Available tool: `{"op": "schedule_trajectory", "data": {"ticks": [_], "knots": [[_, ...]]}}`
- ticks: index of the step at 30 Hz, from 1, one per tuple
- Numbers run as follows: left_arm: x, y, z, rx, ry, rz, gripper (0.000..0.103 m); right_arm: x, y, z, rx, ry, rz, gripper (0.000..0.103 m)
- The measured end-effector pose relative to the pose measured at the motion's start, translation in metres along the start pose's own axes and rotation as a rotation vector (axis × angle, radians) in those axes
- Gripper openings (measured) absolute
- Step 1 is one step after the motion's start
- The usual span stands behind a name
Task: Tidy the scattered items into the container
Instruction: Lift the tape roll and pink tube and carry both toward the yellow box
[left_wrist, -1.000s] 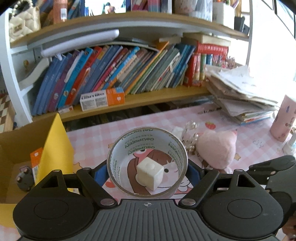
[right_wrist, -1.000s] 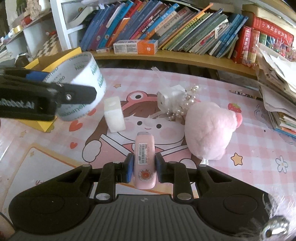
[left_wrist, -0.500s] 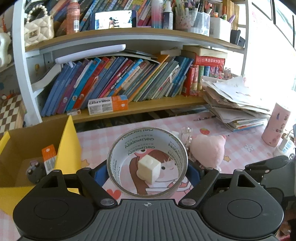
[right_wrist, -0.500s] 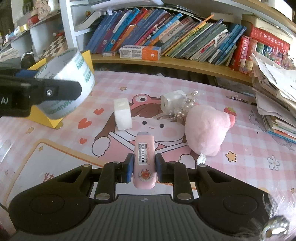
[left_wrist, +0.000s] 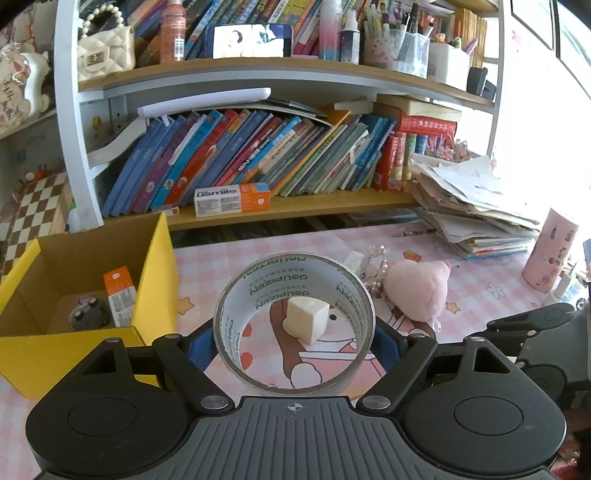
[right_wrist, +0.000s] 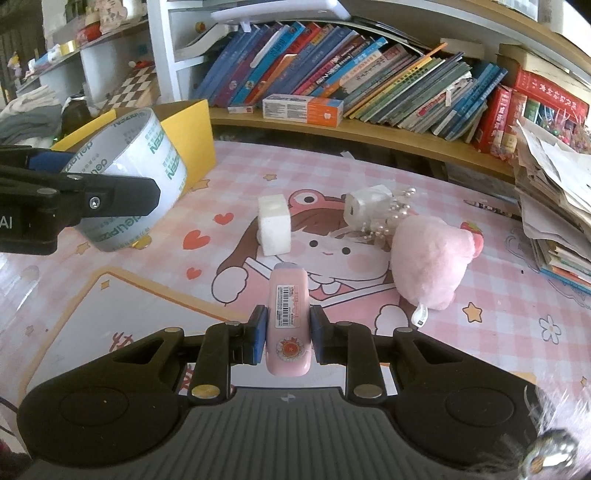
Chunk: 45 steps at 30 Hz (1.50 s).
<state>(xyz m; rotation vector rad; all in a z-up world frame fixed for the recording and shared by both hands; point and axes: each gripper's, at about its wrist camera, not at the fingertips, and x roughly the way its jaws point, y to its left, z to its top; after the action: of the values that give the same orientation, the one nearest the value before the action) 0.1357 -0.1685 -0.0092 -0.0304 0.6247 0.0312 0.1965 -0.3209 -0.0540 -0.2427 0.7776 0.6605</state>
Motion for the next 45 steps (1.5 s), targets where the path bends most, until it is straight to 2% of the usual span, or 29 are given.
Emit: {"op": "schedule_trajectory", "data": {"ticks": [13, 25, 33, 45], "knots": [[-0.006, 0.001, -0.008, -0.008, 0.012, -0.012, 0.085, -0.004, 0.009, -0.006, -0.009, 0.008, 0.005, 0.023], [-0.006, 0.011, -0.011, 0.016, 0.011, -0.102, 0.085, -0.010, 0.026, -0.007, 0.019, 0.013, -0.061, 0.023], [-0.014, 0.033, -0.015, 0.048, 0.021, -0.175, 0.085, -0.012, 0.058, -0.003, 0.030, 0.023, -0.095, 0.023], [-0.032, 0.088, -0.032, 0.052, 0.048, -0.231, 0.085, -0.014, 0.106, 0.000, 0.063, 0.055, -0.146, 0.023]]}}
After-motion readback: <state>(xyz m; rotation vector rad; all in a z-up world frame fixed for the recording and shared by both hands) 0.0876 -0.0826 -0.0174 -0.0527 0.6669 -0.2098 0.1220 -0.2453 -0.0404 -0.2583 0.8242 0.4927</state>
